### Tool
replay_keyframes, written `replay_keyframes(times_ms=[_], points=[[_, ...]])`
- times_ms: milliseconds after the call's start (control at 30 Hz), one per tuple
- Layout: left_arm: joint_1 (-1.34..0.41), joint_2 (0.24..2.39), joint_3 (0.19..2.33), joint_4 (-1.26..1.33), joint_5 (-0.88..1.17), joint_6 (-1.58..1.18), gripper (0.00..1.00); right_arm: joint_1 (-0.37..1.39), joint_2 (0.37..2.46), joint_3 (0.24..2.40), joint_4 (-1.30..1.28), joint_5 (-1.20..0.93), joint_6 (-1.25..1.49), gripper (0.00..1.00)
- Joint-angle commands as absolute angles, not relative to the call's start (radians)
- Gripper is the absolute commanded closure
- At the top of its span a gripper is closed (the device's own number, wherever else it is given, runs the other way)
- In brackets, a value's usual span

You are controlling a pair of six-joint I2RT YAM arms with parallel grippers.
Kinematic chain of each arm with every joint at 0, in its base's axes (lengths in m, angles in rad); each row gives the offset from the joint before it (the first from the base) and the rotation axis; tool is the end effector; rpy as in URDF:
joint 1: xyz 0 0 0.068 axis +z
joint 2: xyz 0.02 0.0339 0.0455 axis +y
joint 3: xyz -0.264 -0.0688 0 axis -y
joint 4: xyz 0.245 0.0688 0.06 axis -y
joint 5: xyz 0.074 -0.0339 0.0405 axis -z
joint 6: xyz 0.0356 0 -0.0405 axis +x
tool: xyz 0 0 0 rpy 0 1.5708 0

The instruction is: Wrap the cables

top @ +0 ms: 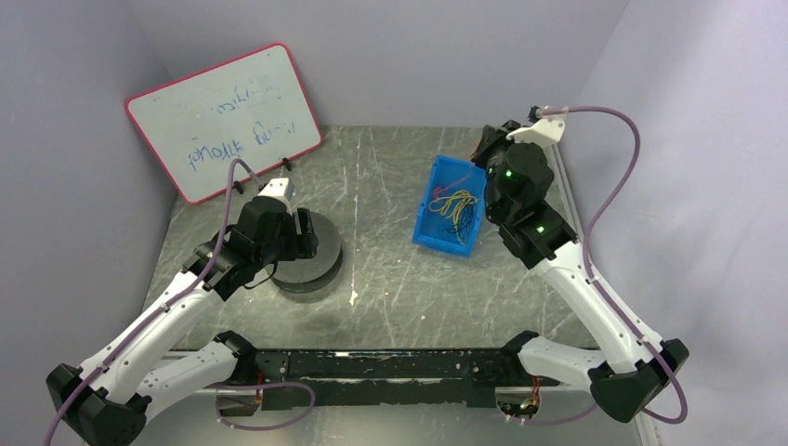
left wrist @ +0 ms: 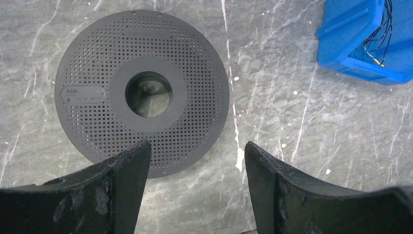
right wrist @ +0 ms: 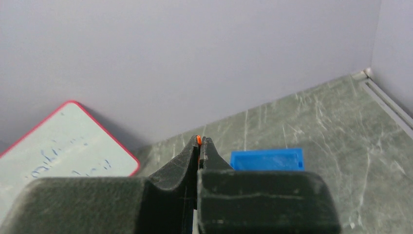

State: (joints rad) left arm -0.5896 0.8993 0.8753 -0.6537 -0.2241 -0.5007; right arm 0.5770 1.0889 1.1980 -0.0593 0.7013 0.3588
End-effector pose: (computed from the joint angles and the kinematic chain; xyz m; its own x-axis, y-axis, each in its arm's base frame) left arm 0.1597 -0.0973 0.3061 -0.6483 -0.1294 -0.7503 0.0992 0.9627 -0.2517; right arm 0.2101 0.1093 0.4388 0.0824 0.3737 -0.9239 0.1008 0.9192 0.3808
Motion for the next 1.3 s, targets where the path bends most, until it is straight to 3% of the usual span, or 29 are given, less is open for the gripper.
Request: replay_keyframes(times_ms=[0,333,600,1000,1267], points=[[-0.58,0.884,0.867,-0.62,-0.204,-0.486,0.25,0.572,1.057,1.296,-0.05,0.676,0.291,1.0],[-0.581,0.879,0.867,-0.62,-0.201,-0.485,0.25,0.572,1.055,1.517,-0.049,0.57,0.253,1.0],[-0.579,0.858,0.863,-0.617,-0.195,-0.486,0.25,0.571,1.05,1.627,-0.088,0.369,0.311,1.0],[-0.581,0.822,0.931,-0.583,-0.075,-0.436,0.25,0.572,1.047,1.646,-0.218,0.032,0.319,1.0],[-0.58,0.822,1.085,-0.558,0.122,-0.336,0.24,0.571,1.016,1.522,-0.236,-0.204,0.276,1.0]])
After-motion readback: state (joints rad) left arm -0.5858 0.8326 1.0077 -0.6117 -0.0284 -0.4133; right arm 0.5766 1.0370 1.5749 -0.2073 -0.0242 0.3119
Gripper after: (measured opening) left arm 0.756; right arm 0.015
